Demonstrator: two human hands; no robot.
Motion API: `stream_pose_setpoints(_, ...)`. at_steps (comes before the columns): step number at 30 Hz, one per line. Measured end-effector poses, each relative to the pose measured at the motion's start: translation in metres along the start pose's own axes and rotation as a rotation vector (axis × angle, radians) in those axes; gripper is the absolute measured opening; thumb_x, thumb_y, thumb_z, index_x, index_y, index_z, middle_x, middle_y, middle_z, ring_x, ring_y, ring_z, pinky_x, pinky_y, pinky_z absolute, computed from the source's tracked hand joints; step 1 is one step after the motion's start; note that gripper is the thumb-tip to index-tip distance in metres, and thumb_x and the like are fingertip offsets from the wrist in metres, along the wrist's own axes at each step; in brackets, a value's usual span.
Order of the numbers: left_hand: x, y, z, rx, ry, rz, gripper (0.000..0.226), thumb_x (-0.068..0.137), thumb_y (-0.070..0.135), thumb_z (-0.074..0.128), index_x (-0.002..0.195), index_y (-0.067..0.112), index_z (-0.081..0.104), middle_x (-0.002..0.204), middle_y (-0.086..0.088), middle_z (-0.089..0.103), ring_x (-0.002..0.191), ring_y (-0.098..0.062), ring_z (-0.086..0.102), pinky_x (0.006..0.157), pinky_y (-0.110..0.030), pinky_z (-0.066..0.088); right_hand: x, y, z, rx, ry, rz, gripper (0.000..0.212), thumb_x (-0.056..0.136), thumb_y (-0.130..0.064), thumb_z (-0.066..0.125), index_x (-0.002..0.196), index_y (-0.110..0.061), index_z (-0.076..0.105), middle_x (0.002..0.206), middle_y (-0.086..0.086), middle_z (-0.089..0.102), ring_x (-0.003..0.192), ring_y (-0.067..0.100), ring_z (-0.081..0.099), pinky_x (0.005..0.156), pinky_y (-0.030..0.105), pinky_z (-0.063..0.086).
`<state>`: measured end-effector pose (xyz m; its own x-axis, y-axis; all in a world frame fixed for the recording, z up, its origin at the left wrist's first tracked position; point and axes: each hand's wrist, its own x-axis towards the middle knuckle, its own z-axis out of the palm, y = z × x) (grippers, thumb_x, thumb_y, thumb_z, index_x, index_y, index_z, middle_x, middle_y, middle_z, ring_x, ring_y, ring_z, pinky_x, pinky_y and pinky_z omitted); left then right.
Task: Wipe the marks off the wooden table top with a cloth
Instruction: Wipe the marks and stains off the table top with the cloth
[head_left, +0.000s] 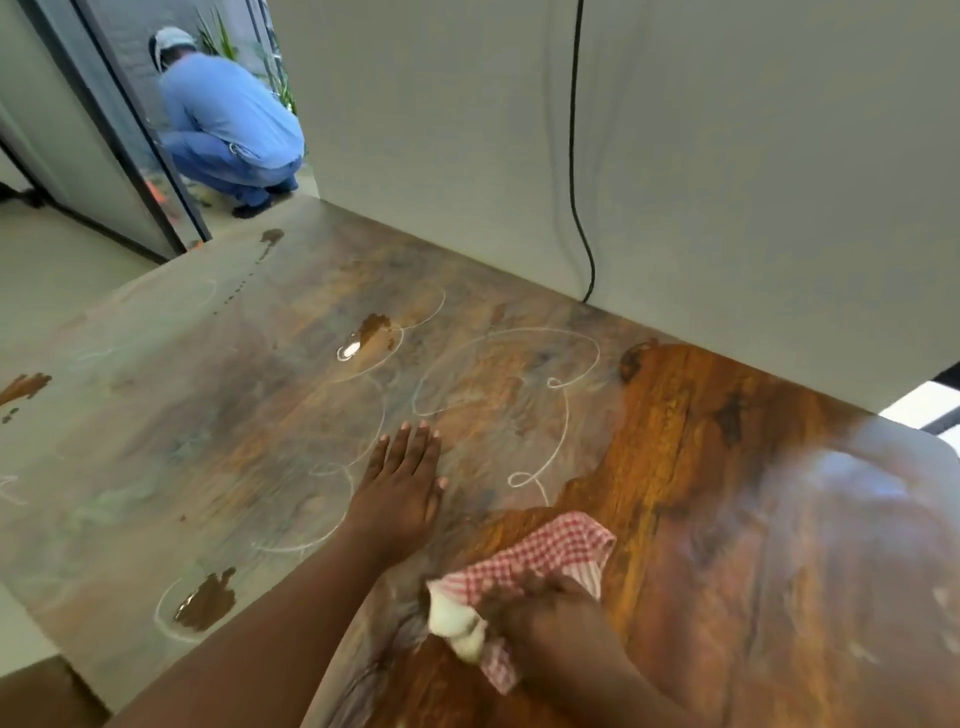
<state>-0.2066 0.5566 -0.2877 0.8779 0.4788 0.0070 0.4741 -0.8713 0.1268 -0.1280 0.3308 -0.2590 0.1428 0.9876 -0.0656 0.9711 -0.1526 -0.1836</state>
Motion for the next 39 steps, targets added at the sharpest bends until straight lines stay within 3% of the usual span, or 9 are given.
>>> stream_pose_setpoints(4,0.025,0.011,0.003,0.018,-0.002,0.031,0.060,0.102,0.044,0.013,0.153,0.014,0.001,0.160,-0.007,-0.007,0.142,-0.019,-0.023,0.111,-0.033,-0.026,-0.007,0.065,-0.023,-0.067,0.011,0.225,0.033,0.057,-0.039,0.074,0.090,-0.039,0.069,0.076,-0.013,0.072,0.066,0.005,0.067,0.058,0.018,0.050)
stream_pose_setpoints(7,0.047,0.023,0.007,0.026,0.017,0.034,0.060,0.101,0.044,0.012,0.153,0.015,0.000,0.161,-0.006,-0.005,0.145,-0.020,-0.018,0.111,-0.033,-0.027,0.042,0.091,-0.043,-0.059,0.060,0.407,0.029,0.082,-0.031,0.054,0.109,-0.033,0.063,0.094,-0.002,0.071,0.085,0.018,0.066,0.073,0.029,0.047)
stream_pose_setpoints(14,0.107,0.031,0.002,0.031,0.078,0.038,0.060,0.102,0.039,0.021,0.153,0.013,0.005,0.162,-0.007,0.000,0.147,-0.024,-0.011,0.111,-0.033,-0.026,0.034,0.085,-0.019,0.024,0.058,0.045,0.043,0.067,-0.032,0.044,0.103,-0.036,0.068,0.094,-0.015,0.072,0.085,0.008,0.067,0.072,0.020,0.051)
stream_pose_setpoints(16,0.117,0.034,0.002,0.036,0.068,0.063,0.061,0.101,0.040,0.020,0.153,0.013,0.005,0.162,-0.008,-0.001,0.147,-0.023,-0.012,0.114,-0.035,-0.022,0.028,0.121,-0.029,-0.016,-0.025,0.144,0.046,0.075,-0.032,0.042,0.116,-0.037,0.061,0.108,-0.013,0.069,0.098,0.009,0.064,0.082,0.021,0.049)
stream_pose_setpoints(20,0.134,0.049,0.010,0.031,0.038,0.104,0.061,0.101,0.042,0.016,0.154,0.013,0.004,0.162,-0.008,-0.003,0.147,-0.023,-0.013,0.115,-0.037,-0.020,0.068,0.169,-0.043,-0.040,0.136,0.457,0.039,0.086,-0.029,0.047,0.123,-0.038,0.053,0.111,-0.002,0.067,0.098,0.021,0.061,0.080,0.030,0.041)
stream_pose_setpoints(25,0.156,0.060,0.013,0.019,0.041,0.114,0.060,0.101,0.036,0.025,0.153,0.012,0.007,0.162,-0.009,0.003,0.148,-0.024,-0.008,0.115,-0.038,-0.016,0.078,0.150,-0.020,0.053,0.089,0.218,0.042,0.088,-0.023,0.049,0.129,-0.032,0.054,0.134,-0.007,0.055,0.127,0.022,0.047,0.099,0.035,0.034)
stream_pose_setpoints(29,0.175,0.048,0.013,0.007,0.052,0.103,0.061,0.098,0.038,0.020,0.153,0.012,0.008,0.161,-0.010,0.005,0.148,-0.024,-0.008,0.113,-0.035,-0.020,0.038,0.186,-0.034,0.125,0.068,-0.009,0.039,0.077,-0.018,0.058,0.112,-0.029,0.067,0.115,-0.008,0.067,0.111,0.017,0.061,0.091,0.032,0.046)
stream_pose_setpoints(35,0.207,0.055,0.018,-0.039,0.118,0.070,0.068,0.092,0.044,0.014,0.153,0.014,0.012,0.161,-0.008,0.009,0.148,-0.023,-0.005,0.113,-0.032,-0.021,0.115,0.265,-0.055,0.103,0.152,0.550,0.039,0.089,-0.030,0.050,0.125,-0.042,0.053,0.128,0.001,0.060,0.115,0.024,0.056,0.092,0.030,0.041)
stream_pose_setpoints(39,0.213,0.054,0.019,-0.075,0.147,0.017,0.070,0.090,0.046,0.012,0.153,0.016,0.013,0.161,-0.008,0.009,0.148,-0.022,-0.004,0.112,-0.029,-0.023,0.146,0.241,-0.039,0.063,0.228,0.447,0.038,0.088,-0.029,0.047,0.124,-0.038,0.056,0.120,0.006,0.064,0.109,0.026,0.058,0.092,0.033,0.042)
